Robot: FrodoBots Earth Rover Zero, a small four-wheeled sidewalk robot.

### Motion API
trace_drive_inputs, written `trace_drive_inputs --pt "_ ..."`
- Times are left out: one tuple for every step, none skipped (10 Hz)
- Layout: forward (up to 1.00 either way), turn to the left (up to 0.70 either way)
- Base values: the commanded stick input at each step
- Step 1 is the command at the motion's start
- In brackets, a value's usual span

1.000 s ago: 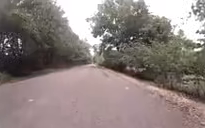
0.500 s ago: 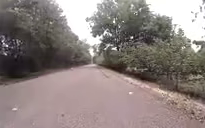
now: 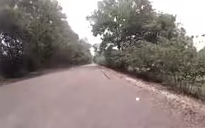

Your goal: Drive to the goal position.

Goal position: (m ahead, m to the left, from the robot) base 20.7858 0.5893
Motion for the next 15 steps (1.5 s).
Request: trace_drive_inputs --pt "0.7 0.0" --pt "0.7 0.0" --pt "0.7 0.0" --pt "0.7 0.0" --pt "0.7 0.0" --pt "0.7 0.0" --pt "0.7 0.0" --pt "0.7 0.0" --pt "0.7 0.0" --pt "0.7 0.0" --pt "0.7 0.0" --pt "0.7 0.0" --pt "0.7 0.0" --pt "0.7 0.0" --pt "0.7 0.0"
